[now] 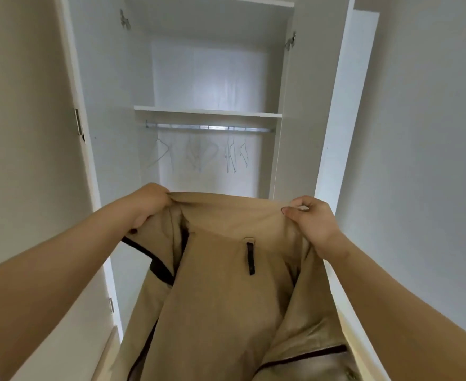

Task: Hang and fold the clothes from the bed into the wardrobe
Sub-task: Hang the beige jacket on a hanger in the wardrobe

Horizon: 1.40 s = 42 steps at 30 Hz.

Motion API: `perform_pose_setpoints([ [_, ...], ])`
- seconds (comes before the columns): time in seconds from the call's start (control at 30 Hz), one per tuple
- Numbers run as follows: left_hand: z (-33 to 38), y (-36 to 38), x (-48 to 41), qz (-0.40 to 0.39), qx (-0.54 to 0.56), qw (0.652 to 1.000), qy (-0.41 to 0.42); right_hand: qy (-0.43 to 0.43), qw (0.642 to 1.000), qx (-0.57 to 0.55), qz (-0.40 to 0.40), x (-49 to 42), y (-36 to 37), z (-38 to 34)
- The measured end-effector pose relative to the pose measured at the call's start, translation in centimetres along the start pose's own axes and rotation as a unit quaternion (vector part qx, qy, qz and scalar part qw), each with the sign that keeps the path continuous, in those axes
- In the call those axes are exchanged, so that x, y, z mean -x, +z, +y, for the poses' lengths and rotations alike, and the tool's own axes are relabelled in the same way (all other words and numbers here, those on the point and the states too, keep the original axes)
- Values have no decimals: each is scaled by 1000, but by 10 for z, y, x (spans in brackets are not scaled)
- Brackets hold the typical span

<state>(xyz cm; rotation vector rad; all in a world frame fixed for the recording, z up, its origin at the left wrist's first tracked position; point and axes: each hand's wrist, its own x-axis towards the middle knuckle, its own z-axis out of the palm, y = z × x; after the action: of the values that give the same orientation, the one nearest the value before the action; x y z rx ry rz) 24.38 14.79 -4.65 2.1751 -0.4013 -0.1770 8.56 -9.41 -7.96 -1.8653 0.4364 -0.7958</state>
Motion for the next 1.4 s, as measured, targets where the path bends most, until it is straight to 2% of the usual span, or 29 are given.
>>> perform_pose_setpoints([
  [0.13, -5, 2, -16, -23, 63, 995, -72, 44, 994, -75, -68, -23, 31, 15],
  [0.23, -14, 4, -28, -27, 109, 990, -90, 125, 960, -163, -192, -38, 64, 21],
  [0.3, -18, 8, -39, -33, 137, 986, -89, 146, 936, -125, -295, -47, 89, 22],
  [0.37, -19, 11, -53, -46, 162, 983, -73, 121, 918, -47, -374, -54, 117, 22],
  [0.47, -19, 19, -84, -86, 182, 979, -22, 102, 904, -50, -413, -66, 154, 30],
  [0.53, -17, 23, -106, -103, 156, 982, 8, 75, 908, -67, -406, -77, 177, 34],
  [0.6, -20, 19, -135, -92, 115, 989, 32, 55, 933, -49, -353, -98, 200, 36],
  [0.73, -46, -9, -201, -2, 71, 991, 112, 75, 963, -104, -238, -158, 247, 31],
  [0.83, -70, -22, -243, 102, 137, 976, 135, 94, 976, -121, -153, -204, 285, 24],
  [0.87, -77, -22, -255, 107, 167, 973, 115, 96, 978, -125, -136, -218, 297, 22],
  [0.93, -87, -19, -276, 46, 218, 973, 66, 92, 980, -134, -116, -240, 319, 20],
  [1.0, -96, -9, -298, -56, 266, 960, 62, 86, 979, -149, -112, -257, 340, 20],
  [1.07, -102, 2, -317, -113, 267, 954, 72, 78, 973, -167, -140, -271, 357, 25],
  [1.17, -110, 2, -346, -57, 259, 964, 32, 78, 958, -188, -202, -290, 375, 36],
  [1.3, -127, -16, -395, 27, 289, 957, -18, 93, 937, -189, -279, -330, 396, 59],
  [1.4, -136, -30, -436, 92, 338, 933, -82, 103, 940, -168, -279, -375, 417, 74],
])
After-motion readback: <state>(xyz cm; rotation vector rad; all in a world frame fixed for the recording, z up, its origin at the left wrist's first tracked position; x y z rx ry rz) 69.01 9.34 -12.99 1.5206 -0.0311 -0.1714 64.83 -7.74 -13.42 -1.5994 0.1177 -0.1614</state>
